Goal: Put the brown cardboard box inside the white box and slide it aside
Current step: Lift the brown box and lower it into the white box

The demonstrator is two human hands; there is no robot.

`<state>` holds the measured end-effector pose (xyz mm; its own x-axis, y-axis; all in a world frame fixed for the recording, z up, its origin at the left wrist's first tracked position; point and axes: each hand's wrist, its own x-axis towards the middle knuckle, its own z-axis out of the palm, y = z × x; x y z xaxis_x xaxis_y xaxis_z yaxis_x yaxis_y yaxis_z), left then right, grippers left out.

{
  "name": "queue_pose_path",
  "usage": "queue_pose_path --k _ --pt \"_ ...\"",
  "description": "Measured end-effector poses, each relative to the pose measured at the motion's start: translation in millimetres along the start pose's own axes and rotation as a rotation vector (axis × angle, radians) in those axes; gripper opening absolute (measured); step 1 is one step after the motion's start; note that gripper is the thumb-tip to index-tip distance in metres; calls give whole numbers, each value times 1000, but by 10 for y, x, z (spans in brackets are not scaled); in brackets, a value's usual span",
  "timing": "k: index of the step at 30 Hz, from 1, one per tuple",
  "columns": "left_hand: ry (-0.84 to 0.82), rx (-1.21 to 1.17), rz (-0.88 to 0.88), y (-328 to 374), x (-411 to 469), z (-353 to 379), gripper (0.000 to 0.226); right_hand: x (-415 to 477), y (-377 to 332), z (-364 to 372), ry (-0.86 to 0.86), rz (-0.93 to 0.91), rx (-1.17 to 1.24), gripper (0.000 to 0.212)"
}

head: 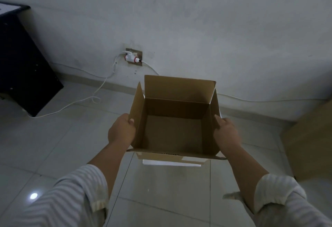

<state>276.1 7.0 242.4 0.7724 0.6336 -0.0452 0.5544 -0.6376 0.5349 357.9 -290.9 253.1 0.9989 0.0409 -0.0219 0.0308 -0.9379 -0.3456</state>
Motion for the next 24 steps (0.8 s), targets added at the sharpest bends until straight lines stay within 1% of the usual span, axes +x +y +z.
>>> queue_pose_path --k 6,11,19,24 --pt "28 -19 27 88 658 651 23 730 104 526 33 40 45 47" --pt "86 -63 63 8 1066 1265 22 1189 248 1059 65 19 50 49" --pt "147 -88 81 -126 1433 1903 23 1678 404 1611 114 -21 -6 51" --pt "164 -67 77 -369 1482 2421 22 1815 520 2075 122 -26 -19 51"
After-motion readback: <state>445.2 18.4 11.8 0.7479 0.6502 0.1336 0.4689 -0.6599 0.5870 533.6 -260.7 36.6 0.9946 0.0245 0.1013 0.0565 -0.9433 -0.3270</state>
